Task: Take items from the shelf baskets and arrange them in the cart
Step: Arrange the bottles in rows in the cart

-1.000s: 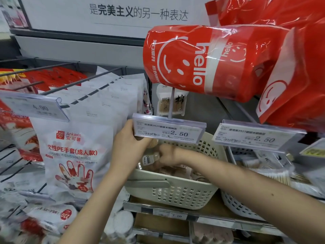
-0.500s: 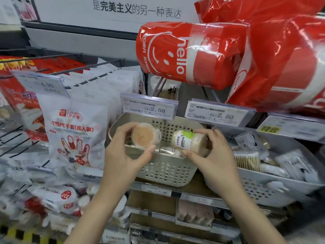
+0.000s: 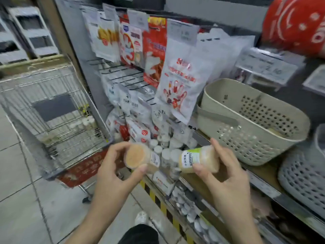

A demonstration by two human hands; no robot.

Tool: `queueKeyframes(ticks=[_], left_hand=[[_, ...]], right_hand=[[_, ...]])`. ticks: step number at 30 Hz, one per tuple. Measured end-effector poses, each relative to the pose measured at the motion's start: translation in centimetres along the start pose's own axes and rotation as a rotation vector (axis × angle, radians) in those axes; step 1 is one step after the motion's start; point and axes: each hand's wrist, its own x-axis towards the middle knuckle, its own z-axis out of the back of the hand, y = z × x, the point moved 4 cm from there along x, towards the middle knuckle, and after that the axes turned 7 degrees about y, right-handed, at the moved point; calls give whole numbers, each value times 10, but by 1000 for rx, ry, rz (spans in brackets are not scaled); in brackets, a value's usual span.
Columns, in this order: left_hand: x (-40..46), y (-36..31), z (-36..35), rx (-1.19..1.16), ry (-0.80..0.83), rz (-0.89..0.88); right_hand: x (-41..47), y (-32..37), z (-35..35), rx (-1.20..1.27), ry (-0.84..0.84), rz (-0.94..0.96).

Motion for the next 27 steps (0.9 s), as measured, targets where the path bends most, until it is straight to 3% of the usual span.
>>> queueKeyframes(ticks=[5,11,20,27], left_hand=[[-26,43,89,-23,-232,190],[-26,93,176,-83,-437,260],[17,158,322,-14,-480,416],[57,216,376,-5,-509,551]], right_hand=[[3,0,-82,51,203,-44],[40,5,-203,138,404,-57],[92,-5,-416,357,627,-175],[138,-24,-492,250,716,-265]])
